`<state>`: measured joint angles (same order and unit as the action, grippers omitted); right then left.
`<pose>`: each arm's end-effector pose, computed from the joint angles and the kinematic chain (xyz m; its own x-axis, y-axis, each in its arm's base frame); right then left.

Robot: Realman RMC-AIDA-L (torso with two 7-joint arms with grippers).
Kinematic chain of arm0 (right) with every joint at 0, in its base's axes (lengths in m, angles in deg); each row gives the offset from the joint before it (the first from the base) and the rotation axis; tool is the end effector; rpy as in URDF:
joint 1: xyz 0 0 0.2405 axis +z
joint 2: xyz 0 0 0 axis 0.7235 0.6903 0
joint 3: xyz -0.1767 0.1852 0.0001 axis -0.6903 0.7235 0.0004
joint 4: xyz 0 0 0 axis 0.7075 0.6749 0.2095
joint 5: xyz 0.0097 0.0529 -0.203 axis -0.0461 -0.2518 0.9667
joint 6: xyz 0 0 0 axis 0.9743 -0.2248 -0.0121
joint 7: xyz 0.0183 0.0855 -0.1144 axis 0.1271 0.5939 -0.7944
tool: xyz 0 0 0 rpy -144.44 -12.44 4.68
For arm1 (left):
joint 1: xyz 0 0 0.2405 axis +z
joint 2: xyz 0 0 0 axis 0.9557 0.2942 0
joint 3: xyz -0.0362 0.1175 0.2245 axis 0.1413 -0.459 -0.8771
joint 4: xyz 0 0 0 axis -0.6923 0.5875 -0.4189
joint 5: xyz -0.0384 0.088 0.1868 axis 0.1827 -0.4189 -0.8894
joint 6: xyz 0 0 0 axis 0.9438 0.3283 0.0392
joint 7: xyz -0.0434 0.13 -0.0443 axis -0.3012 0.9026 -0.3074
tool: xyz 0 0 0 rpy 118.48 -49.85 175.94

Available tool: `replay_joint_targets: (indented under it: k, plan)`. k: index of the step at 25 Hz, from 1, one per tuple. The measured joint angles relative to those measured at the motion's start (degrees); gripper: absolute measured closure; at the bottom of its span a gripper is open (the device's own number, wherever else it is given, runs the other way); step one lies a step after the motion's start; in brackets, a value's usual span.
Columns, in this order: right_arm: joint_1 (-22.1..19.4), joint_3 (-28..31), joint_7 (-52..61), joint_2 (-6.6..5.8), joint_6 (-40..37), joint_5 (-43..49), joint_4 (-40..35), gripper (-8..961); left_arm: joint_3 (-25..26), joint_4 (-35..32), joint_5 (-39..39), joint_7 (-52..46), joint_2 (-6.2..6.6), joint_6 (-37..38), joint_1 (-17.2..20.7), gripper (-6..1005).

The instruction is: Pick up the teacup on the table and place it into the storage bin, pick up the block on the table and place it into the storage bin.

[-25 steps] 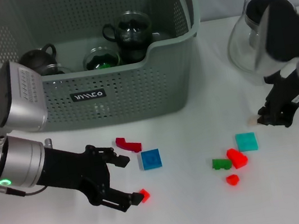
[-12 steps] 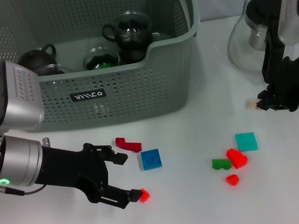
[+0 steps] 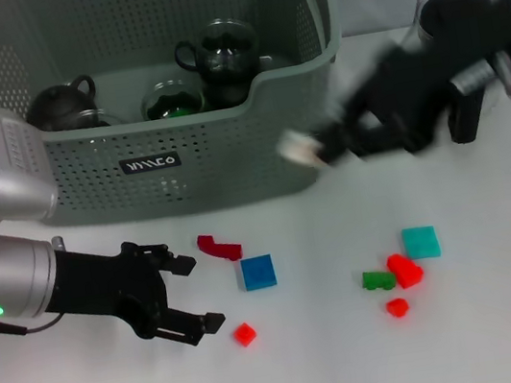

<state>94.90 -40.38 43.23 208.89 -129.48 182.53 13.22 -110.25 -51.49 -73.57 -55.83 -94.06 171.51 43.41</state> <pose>0.0960 0.3646 0.0402 0.9772 -0.1640 -0.1349 -0.1625 -0.9865 0.0224 -0.2596 0.3201 -0.0121 0.9303 0.3576 0.0816 0.3655 -0.9227 -0.1231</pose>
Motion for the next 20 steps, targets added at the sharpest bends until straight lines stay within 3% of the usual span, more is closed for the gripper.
replay_joint_targets:
  k: [5, 11, 15, 20]
  plan:
    - [7.00, 0.26, 1.67, -0.54, 8.46, -6.70, 2.41, 821, -0.27, 0.02, -0.01, 0.27, -0.07, -0.33, -0.27, 113]
    - [14.99, -2.33, -1.39, -0.43, 33.22, -1.65, 15.15, 821, -0.21, 0.03, 0.02, 0.38, -0.19, -0.43, -0.34, 114]
    - [16.45, -7.02, -3.06, 0.21, 44.64, 0.15, 20.51, 815, -0.32, -0.24, 0.02, 0.03, -0.28, 0.24, -0.34, 114]
    - [16.41, -10.31, -1.47, 0.57, 48.11, 3.49, 21.75, 776, -0.09, -0.40, 0.07, -0.17, -0.28, 0.70, -0.32, 115]
